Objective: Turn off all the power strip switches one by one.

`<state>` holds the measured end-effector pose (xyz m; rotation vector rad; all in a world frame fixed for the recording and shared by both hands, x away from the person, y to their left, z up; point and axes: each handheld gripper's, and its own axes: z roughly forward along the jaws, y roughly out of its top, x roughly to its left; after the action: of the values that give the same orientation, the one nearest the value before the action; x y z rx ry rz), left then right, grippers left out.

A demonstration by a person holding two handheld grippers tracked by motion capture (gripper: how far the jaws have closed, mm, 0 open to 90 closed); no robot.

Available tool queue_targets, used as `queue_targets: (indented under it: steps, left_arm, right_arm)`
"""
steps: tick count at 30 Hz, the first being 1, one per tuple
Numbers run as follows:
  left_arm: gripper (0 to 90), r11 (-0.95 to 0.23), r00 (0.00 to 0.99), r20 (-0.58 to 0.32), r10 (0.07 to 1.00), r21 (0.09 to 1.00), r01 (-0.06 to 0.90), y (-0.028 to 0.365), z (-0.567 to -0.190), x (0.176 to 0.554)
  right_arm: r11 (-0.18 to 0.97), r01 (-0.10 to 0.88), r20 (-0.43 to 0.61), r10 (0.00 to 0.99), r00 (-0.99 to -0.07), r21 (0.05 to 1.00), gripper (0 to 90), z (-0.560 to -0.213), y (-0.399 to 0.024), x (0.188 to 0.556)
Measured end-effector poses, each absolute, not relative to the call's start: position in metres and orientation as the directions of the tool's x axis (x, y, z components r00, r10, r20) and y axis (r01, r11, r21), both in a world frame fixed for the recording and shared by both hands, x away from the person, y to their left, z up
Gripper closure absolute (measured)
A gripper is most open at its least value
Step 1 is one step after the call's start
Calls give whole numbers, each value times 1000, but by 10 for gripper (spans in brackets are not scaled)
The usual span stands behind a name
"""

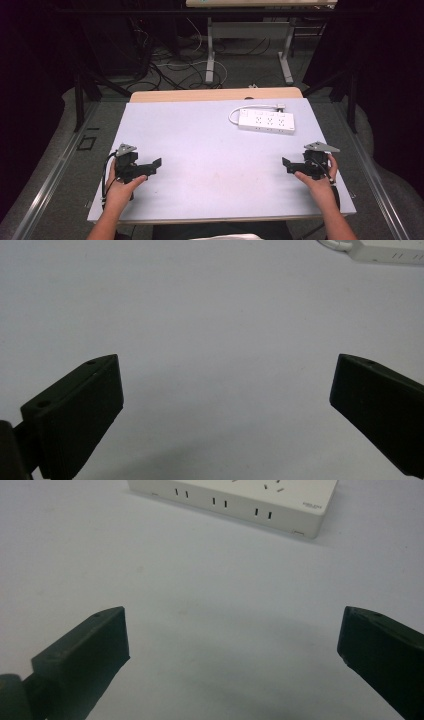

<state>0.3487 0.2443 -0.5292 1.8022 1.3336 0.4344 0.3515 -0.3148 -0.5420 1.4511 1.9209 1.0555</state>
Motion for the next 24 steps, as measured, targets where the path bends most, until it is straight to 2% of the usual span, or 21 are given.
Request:
queue_targets:
  steps: [13,24]
  left_arm:
    - [7,-122,390,-174,904,770,626,238,-530,347]
    - [7,-124,396,-169,903,778,615,238,-529,346]
  right_arm:
    - [146,560,48,947,-317,816,3,-538,-310,357]
    - [232,546,-2,921,-388,805,58,-523,-292,374]
